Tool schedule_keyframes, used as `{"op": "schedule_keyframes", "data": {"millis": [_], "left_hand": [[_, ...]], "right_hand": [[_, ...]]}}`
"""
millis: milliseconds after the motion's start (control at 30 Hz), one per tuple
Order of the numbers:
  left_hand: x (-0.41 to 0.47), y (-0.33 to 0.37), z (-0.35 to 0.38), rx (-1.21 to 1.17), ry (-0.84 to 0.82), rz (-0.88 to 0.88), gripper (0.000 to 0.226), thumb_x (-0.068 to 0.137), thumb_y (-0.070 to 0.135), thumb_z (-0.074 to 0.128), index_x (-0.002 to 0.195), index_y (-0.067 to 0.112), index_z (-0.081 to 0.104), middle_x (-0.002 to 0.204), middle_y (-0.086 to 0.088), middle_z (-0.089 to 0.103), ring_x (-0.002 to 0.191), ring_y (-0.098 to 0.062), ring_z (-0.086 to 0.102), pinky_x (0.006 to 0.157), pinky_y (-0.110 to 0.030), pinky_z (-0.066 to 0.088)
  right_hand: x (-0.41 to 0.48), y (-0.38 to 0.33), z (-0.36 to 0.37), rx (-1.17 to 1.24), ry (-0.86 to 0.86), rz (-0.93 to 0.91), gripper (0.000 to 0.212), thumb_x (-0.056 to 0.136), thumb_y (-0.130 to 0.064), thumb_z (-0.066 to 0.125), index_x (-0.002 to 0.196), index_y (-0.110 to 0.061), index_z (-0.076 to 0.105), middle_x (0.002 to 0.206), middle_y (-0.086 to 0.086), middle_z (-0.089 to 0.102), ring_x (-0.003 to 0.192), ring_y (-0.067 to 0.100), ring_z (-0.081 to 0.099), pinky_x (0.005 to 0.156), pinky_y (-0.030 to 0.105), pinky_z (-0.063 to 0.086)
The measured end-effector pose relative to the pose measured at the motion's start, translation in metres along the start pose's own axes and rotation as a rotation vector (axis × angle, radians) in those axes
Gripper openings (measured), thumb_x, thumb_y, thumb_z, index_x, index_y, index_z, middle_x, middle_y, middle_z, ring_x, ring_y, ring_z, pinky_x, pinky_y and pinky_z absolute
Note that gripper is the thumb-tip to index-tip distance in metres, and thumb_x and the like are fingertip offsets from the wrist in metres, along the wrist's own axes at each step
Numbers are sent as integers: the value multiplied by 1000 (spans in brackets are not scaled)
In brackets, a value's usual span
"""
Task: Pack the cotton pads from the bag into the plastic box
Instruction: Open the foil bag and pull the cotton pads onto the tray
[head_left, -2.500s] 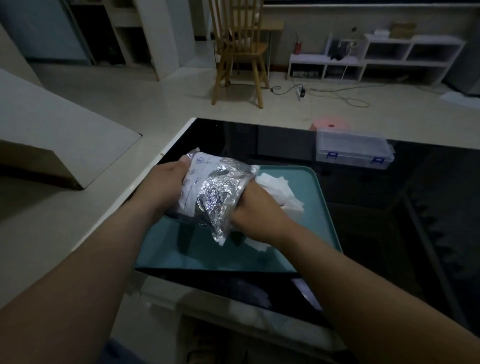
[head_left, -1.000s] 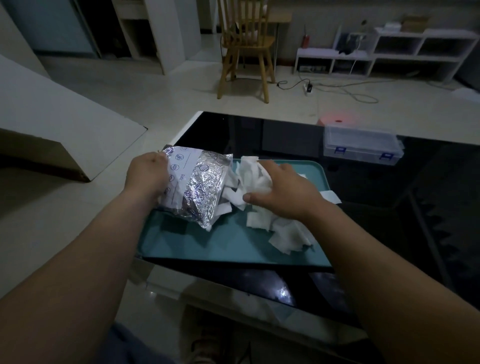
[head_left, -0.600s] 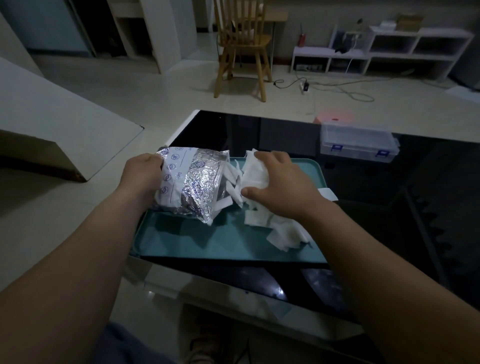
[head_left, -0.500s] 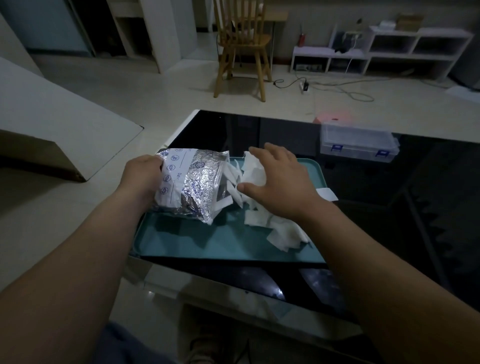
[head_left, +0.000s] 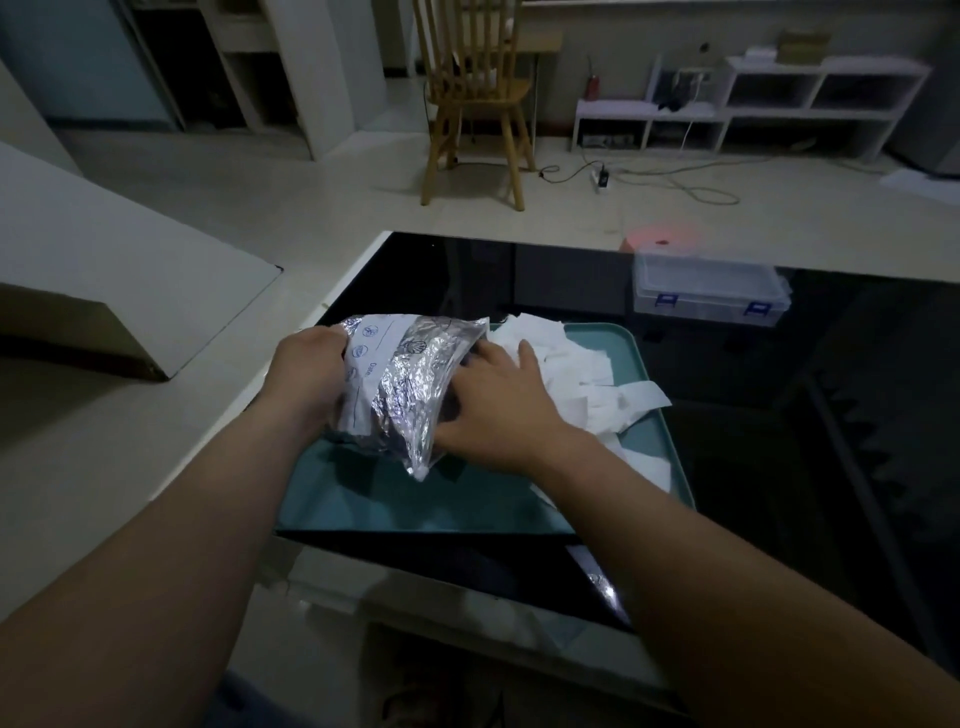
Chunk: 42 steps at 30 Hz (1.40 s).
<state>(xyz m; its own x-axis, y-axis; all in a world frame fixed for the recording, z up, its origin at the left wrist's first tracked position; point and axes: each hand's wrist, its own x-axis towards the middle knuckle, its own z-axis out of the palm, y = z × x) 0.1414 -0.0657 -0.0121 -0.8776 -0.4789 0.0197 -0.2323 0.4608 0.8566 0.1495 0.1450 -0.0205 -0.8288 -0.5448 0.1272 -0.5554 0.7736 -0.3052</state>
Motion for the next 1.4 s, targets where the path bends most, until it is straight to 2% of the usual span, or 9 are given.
{"op": "schedule_keyframes", "data": {"millis": [100, 267, 533, 700, 767, 900, 1067, 1200, 1400], "left_hand": [[-9, 9, 3, -119, 11, -18, 24, 95, 9, 42, 72, 5, 45, 76, -14, 43, 71, -22, 35, 62, -38, 29], [-8, 12, -2, -10, 47, 58, 34, 102, 15, 42, 68, 12, 44, 66, -6, 46, 59, -20, 38, 50, -27, 32], [6, -10, -15, 127, 191, 44, 36, 103, 28, 40, 93, 2, 62, 97, -19, 65, 93, -38, 61, 79, -42, 46], [-9, 7, -10, 261, 315, 72, 47, 99, 36, 51, 142, 15, 47, 145, -17, 44, 131, -39, 45, 109, -52, 37], [-22, 20, -4, 335, 327, 290, 45, 99, 34, 53, 141, 16, 50, 144, -16, 46, 131, -36, 45, 108, -51, 36], [-53, 36, 30, 602, 57, 733, 40, 97, 34, 46, 128, 19, 66, 134, -4, 61, 129, -26, 52, 110, -51, 36], [-63, 46, 44, 883, -22, 645, 41, 98, 44, 45, 129, 28, 65, 160, 0, 39, 155, -23, 16, 122, -64, 1], [-72, 58, 43, 793, 100, 699, 41, 98, 40, 49, 135, 27, 62, 164, -1, 35, 157, -23, 13, 122, -61, -4], [-81, 77, 80, 652, -36, 740, 40, 96, 38, 51, 132, 27, 63, 156, 1, 46, 152, -19, 26, 123, -58, 4]], "right_hand": [[-2, -4, 5, -1, 42, 15, 52, 84, -60, 66, 131, -39, 64, 140, -9, 62, 143, 25, 37, 122, 69, 4], [-2, 1, 1, 29, 85, 64, 16, 91, -35, 62, 102, -30, 72, 107, -4, 70, 127, 26, 49, 124, 62, 8], [-12, 28, -16, -188, 115, 104, 19, 94, -30, 55, 102, -20, 69, 107, 2, 64, 122, 31, 50, 123, 65, 12], [-15, 31, -25, -83, 108, 106, 39, 96, -38, 50, 127, -25, 69, 135, -1, 60, 141, 23, 40, 124, 65, 7], [-15, 30, -25, 2, 116, 92, 42, 99, -38, 43, 133, -25, 65, 141, -3, 57, 145, 21, 36, 124, 65, 8], [-20, 36, -17, 137, 159, 83, 45, 100, -32, 33, 136, -25, 59, 138, -5, 56, 141, 18, 39, 117, 65, 25], [-25, 58, -27, 248, 243, 141, 42, 105, -20, 38, 143, -28, 53, 154, -7, 49, 157, 18, 20, 124, 63, 15], [-28, 66, -36, 155, 310, 68, 35, 108, -30, 44, 136, -36, 64, 154, -13, 50, 156, 13, 23, 126, 58, 10], [-34, 102, -49, 115, 428, 125, 44, 109, -49, 37, 116, -31, 77, 135, -11, 67, 143, 13, 44, 118, 44, 28]]}}
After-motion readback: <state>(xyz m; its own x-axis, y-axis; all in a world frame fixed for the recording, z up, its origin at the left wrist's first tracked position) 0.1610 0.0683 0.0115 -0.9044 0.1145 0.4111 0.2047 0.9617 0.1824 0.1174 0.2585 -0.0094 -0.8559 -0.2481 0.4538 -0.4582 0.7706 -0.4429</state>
